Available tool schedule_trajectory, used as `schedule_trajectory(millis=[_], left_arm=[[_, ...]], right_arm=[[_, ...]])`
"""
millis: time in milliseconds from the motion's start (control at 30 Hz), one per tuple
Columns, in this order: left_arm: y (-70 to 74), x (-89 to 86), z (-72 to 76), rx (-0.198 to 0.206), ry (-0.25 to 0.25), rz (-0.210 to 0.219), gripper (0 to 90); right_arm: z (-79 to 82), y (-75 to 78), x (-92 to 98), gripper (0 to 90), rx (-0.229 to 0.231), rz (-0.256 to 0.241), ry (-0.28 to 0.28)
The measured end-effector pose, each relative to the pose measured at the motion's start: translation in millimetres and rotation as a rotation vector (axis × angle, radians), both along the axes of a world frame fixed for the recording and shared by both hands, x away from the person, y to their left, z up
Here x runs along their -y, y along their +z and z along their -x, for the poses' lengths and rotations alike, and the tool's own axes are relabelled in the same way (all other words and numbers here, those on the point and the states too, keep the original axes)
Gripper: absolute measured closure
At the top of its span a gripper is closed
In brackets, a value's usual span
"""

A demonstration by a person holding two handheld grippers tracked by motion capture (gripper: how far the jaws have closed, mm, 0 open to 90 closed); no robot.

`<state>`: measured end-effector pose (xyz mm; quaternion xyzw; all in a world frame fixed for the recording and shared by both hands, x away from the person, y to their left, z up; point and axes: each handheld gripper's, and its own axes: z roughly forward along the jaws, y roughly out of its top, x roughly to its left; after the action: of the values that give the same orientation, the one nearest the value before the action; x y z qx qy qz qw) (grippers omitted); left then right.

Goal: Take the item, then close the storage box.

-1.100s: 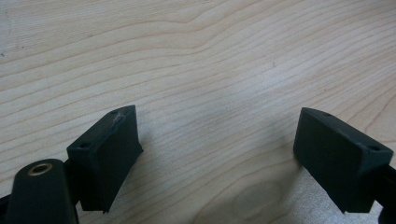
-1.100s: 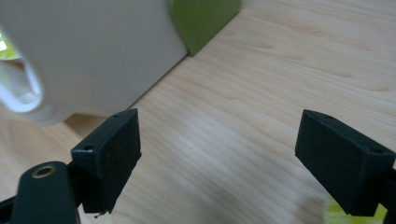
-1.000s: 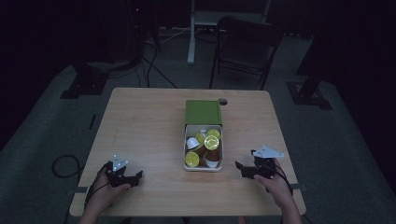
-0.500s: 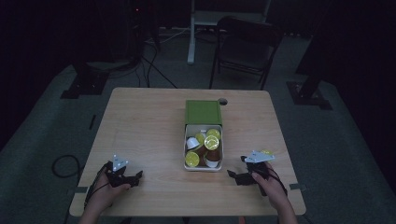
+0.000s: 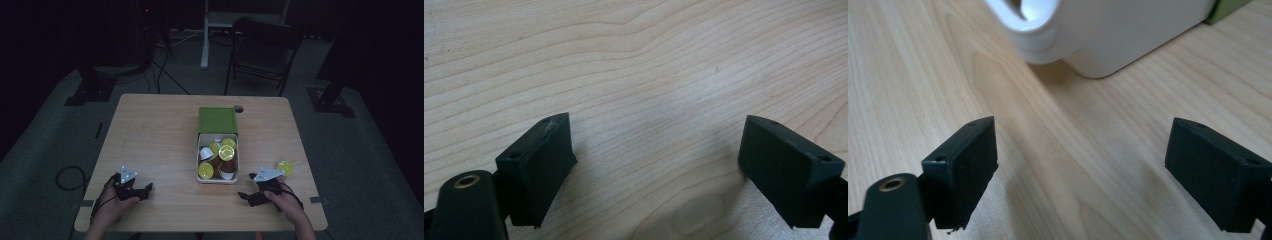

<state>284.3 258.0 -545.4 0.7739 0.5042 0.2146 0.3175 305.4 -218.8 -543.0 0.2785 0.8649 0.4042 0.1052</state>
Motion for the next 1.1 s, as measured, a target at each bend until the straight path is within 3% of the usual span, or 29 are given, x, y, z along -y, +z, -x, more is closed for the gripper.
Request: schedule_trajectory(millis=[167, 233, 733, 1100], left_arm=[[0.0, 0.0, 0.0, 0.0, 0.0, 0.0, 15.2], [0.0, 0.0, 0.0, 0.0, 0.0, 0.0, 15.1], [0.0, 0.1, 0.1, 0.0, -0.001, -0.001, 15.2], [3.0, 12.3, 2.9, 0.005, -0.156, -0.028, 15.3]], right_arm=[[0.1, -3.9, -0.7, 13.3, -0.005, 0.006, 0.039], [-0.2, -6.3, -1.0, 13.3, -0.01, 0.041, 0.053], [1.0, -6.9, -2.9, 12.7, 0.005, 0.068, 0.045], [2.3, -6.5, -3.7, 12.9, -0.005, 0.055, 0.004]])
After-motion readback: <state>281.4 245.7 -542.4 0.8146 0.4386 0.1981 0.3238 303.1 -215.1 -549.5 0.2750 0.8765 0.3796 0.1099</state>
